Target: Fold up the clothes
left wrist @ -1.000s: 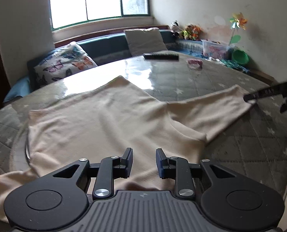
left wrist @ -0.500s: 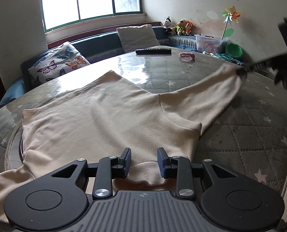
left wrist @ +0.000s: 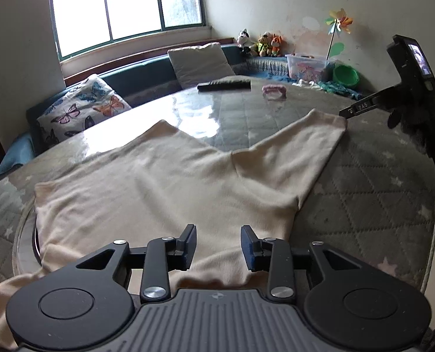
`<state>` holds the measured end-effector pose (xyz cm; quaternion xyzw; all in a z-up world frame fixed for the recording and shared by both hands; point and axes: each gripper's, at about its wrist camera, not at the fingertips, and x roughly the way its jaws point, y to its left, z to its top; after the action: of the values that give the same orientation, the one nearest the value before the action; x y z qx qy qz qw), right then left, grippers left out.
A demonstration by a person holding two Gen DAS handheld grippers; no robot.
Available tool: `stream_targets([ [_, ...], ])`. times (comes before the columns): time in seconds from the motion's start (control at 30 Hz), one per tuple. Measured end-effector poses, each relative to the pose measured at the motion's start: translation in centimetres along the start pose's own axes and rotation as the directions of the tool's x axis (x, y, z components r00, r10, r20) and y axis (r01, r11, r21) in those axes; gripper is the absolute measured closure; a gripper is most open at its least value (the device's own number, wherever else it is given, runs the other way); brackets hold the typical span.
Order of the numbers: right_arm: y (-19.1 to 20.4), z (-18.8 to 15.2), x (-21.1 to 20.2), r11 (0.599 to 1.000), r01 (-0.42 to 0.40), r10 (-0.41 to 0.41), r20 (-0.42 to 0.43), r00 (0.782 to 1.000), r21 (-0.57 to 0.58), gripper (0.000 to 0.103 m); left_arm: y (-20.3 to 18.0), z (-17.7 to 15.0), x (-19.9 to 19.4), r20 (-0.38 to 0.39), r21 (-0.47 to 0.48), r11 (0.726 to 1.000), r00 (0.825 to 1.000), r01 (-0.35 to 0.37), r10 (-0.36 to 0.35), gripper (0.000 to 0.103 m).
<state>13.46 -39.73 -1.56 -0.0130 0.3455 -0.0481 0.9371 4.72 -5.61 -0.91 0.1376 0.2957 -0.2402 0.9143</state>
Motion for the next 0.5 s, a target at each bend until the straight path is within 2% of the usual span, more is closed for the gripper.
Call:
stream_targets([
  [0.1, 0.9, 0.6, -1.7, 0.999, -0.047, 0.048, 0.047, 0.998, -0.008, 0.092, -0.4, 0.5, 0.4, 0.007, 0.003, 1.000, 1.000, 0.016, -0.016, 0.067],
  [0.27, 4.1, 1.2, -1.9, 0.979, -0.198, 0.200, 0.052, 0.978, -0.042, 0.091, -1.3, 0.5, 1.4, -0.014, 0.003, 0.999, 0.999, 0.036, -0.036, 0.067],
  [0.37, 6.0, 1.5, -0.7, 0.968, -0.245, 0.247, 0.039, 0.968, -0.063, 0.090, -1.7, 0.5, 1.7, -0.020, 0.008, 0.999, 0.999, 0.048, -0.048, 0.067],
  [0.5, 7.1, 1.6, 1.3, 0.963, -0.261, 0.263, 0.012, 0.965, -0.063, 0.086, -2.0, 0.4, 1.9, -0.028, 0.014, 0.998, 0.998, 0.058, -0.058, 0.067],
])
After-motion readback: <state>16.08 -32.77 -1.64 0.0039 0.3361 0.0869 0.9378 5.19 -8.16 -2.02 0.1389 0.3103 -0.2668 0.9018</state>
